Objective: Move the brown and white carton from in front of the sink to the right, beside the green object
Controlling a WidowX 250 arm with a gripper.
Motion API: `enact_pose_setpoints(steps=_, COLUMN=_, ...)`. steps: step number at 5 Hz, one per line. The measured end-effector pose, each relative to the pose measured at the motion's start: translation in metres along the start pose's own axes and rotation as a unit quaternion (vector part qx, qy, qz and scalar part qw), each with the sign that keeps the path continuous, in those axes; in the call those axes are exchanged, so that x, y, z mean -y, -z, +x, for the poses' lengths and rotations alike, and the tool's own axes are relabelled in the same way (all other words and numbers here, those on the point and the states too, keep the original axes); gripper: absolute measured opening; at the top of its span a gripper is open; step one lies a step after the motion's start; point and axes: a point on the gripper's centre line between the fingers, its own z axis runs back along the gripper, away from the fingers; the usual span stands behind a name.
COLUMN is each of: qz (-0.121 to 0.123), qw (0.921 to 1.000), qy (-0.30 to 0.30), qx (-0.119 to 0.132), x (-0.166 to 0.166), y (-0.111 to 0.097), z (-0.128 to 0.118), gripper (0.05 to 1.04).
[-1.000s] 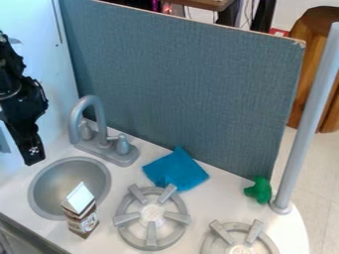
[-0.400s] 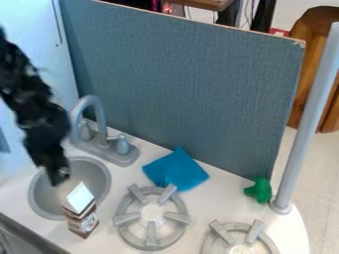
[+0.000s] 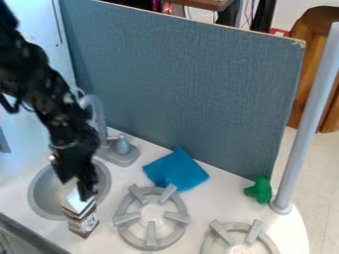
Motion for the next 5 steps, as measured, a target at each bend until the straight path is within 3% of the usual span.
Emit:
enact_pose_setpoints(steps=2, qz=0.024, qw=0.9996, qy=-0.003, qx=-0.015, x=0.003, y=0.008, z=0.0015, gripper=1.004)
enact_pose_setpoints(steps=5, qz=0.023, qw=0.9995, qy=0.009, qx=-0.018, x=0.0005, y=0.0042, z=-0.0039, gripper=1.004)
